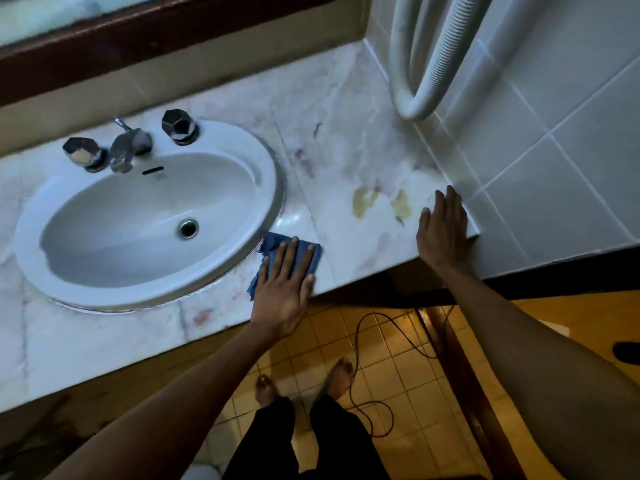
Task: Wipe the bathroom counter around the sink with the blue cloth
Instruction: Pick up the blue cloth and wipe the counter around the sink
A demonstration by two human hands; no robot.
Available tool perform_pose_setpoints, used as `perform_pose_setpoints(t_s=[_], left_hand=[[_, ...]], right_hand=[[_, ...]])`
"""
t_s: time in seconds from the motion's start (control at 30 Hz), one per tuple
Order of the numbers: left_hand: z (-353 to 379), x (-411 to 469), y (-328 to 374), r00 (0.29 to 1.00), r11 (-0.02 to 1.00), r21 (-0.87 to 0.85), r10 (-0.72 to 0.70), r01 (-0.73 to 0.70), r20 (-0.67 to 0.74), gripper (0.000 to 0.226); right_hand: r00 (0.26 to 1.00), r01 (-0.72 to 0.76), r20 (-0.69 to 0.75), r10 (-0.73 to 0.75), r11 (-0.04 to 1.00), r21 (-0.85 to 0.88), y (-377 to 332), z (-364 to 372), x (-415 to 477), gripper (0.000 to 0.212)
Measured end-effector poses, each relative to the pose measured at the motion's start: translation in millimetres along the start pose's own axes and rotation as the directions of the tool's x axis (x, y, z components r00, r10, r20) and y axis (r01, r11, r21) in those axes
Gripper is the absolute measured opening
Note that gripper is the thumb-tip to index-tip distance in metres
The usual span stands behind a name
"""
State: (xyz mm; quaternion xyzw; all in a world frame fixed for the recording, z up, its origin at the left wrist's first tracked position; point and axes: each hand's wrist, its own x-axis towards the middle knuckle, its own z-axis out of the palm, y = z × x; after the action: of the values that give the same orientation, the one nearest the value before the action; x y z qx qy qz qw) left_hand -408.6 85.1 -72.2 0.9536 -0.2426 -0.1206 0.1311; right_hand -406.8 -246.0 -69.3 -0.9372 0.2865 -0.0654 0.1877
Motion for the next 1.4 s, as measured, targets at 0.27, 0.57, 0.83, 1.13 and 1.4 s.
perform_pose_setpoints(t_s=[0.27,0.57,0.83,1.13,1.4], left_hand=[[-17.3,117.5,25.6,0.995,0.995,-0.045,-0.086,0.084,-0.056,0.058],[-4.5,15.7,21.1,1.0,1.0,-0.015,0.006,-0.006,0.0,0.056],[-32.8,184.9,60.3,0.983,0.938,-0.306,-0.181,0.162,-0.034,0.05],[-6.7,82.2,31.0,0.938,0.94,-0.017,0.341,-0.34,0.06,0.054],[-23.6,186.6,51.6,0.997,0.997,-0.06,0.048,-0.044,0.056,0.056]], right_hand=[[0.994,0.01,-0.111,-0.011,1.0,-0.007,8.4,16.4,-2.0,0.047],[0.993,-0.014,-0.114,0.013,1.0,-0.011,6.1,14.7,-4.1,0.047],[0.997,0.019,-0.079,-0.016,0.999,0.029,14.8,16.2,-0.5,0.047],[0.999,0.015,-0.039,-0.015,1.0,0.014,10.4,7.5,-1.8,0.047],[0.999,-0.034,0.028,0.033,0.999,0.037,8.7,-3.7,-6.7,0.054]])
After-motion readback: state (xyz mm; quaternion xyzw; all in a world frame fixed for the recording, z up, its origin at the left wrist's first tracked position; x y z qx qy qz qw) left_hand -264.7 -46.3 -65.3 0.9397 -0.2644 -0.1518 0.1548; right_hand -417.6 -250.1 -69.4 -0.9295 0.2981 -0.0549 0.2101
